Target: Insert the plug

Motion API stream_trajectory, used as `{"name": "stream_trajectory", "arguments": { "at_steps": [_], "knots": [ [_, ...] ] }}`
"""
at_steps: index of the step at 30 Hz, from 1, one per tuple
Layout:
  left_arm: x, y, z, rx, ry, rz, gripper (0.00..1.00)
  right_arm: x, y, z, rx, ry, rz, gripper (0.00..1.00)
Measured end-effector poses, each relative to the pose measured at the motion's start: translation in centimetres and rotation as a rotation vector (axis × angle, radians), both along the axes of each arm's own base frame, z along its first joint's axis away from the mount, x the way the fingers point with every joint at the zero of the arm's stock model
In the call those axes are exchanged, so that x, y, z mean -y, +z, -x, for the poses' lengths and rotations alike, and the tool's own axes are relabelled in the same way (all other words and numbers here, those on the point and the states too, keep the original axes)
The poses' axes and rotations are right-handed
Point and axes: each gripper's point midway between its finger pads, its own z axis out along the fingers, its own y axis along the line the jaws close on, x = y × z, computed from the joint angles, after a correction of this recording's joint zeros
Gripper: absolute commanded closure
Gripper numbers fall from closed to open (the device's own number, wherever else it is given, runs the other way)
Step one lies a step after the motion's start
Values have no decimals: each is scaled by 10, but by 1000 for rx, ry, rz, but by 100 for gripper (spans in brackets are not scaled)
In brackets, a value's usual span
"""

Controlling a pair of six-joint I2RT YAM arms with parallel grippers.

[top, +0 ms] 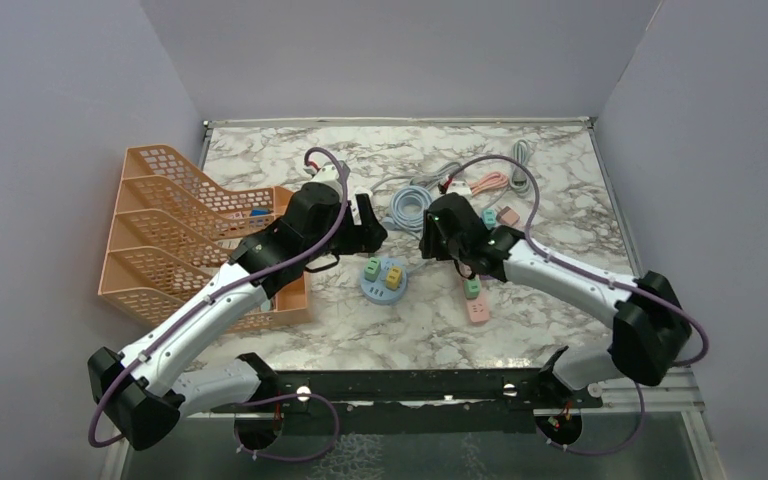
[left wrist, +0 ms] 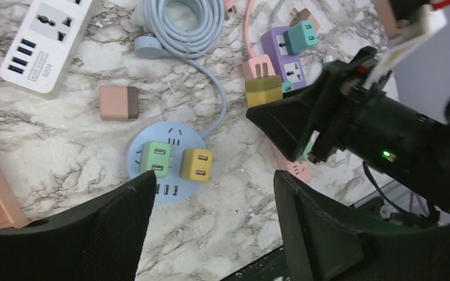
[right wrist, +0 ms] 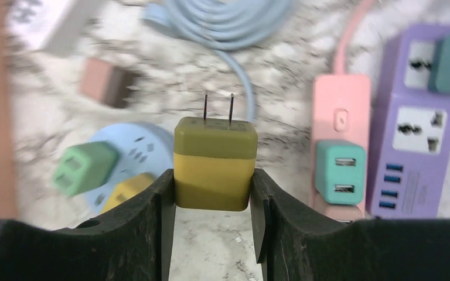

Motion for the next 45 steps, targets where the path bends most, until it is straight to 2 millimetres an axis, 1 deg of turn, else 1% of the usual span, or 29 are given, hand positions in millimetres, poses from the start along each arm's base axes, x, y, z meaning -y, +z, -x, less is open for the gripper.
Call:
{"name": "stream_trajectory", "arguments": {
  "at_steps": [1, 4, 7, 10, 13, 16, 18, 20, 22, 24, 27, 29, 31, 34, 37, 38, 41, 45],
  "knots": [
    [2, -1, 0, -14, -3, 11, 24, -5, 25, 0, 61, 60, -50, 63],
    [10, 0, 0, -59, -16, 59, 24, -21, 60, 7, 180, 270, -119, 63],
    [23, 5, 4, -108, -60, 121, 24, -30, 84, 21, 298, 472, -143, 65],
    [41, 20, 8, -131, -126, 187, 24, -34, 107, 36, 412, 642, -150, 66],
    [53, 36, 12, -128, -185, 252, 24, -38, 134, 48, 538, 766, -165, 66],
    [62, 43, 19, -144, -237, 300, 25, -40, 159, 60, 654, 870, -172, 66],
    [69, 45, 24, -165, -272, 331, 29, -42, 170, 67, 709, 923, -173, 66],
    [74, 44, 28, -189, -301, 358, 37, -44, 175, 71, 742, 964, -170, 66],
    [78, 39, 32, -218, -319, 374, 45, -45, 176, 74, 762, 995, -164, 66],
    [80, 35, 35, -244, -328, 387, 58, -46, 176, 76, 770, 1019, -154, 66],
    [83, 40, 37, -248, -346, 413, 73, -47, 174, 78, 775, 1044, -146, 66],
    [84, 42, 38, -242, -355, 421, 81, -47, 174, 78, 779, 1051, -142, 65],
    [85, 42, 39, -241, -367, 424, 88, -47, 173, 77, 777, 1051, -141, 60],
    [85, 39, 39, -242, -370, 423, 92, -48, 170, 77, 766, 1051, -140, 50],
    [85, 36, 39, -241, -370, 422, 92, -49, 169, 76, 744, 1046, -149, 37],
    [85, 36, 39, -238, -371, 422, 92, -50, 170, 76, 736, 1041, -155, 34],
    [84, 38, 39, -211, -379, 428, 92, -51, 176, 76, 723, 1019, -181, 31],
    [82, 54, 40, -123, -406, 450, 92, -49, 187, 82, 675, 968, -258, 30]
  ]
}}
